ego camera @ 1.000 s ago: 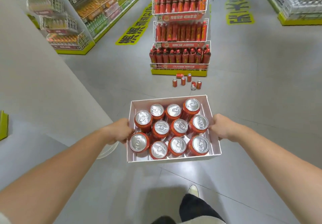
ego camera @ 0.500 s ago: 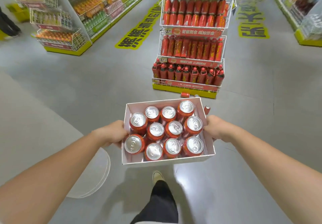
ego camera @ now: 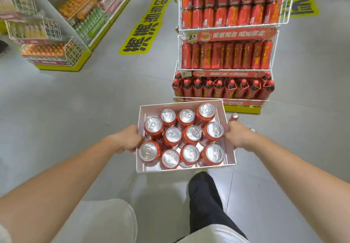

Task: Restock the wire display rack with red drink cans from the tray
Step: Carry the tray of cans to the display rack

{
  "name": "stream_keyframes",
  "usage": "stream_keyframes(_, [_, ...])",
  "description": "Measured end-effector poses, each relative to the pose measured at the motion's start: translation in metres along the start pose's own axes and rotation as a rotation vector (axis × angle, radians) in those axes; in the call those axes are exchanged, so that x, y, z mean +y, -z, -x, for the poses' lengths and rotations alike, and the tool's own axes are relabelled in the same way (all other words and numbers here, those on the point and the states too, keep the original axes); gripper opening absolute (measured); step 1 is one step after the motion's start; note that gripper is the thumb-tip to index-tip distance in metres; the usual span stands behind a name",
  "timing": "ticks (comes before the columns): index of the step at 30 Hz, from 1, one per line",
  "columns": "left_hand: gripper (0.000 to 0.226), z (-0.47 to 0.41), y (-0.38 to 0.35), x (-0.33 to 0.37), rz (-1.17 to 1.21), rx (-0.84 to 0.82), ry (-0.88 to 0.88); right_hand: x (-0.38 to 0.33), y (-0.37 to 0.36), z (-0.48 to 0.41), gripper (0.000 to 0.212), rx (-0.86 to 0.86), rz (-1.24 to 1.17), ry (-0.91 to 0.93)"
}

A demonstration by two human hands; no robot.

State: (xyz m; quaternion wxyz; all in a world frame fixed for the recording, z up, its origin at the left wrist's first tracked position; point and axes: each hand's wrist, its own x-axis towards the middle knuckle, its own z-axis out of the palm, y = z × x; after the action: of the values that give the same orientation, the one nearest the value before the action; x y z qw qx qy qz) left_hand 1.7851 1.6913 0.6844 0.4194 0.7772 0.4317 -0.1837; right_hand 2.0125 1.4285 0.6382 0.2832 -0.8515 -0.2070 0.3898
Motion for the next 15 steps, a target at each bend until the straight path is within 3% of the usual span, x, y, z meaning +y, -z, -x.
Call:
stream_keyframes(9, [0.019,-0.216,0.083,0.056,0.004,0.004,0.012,-0.042,0.027,-0.224,0.016,0.013,0.035,-0.094])
stream_keyframes(15, [0.018,-0.343,0.105,0.069,-0.027,-0.051,-0.016,-0.075,0.030,-0.306,0.017,0.040,0.034,-0.139])
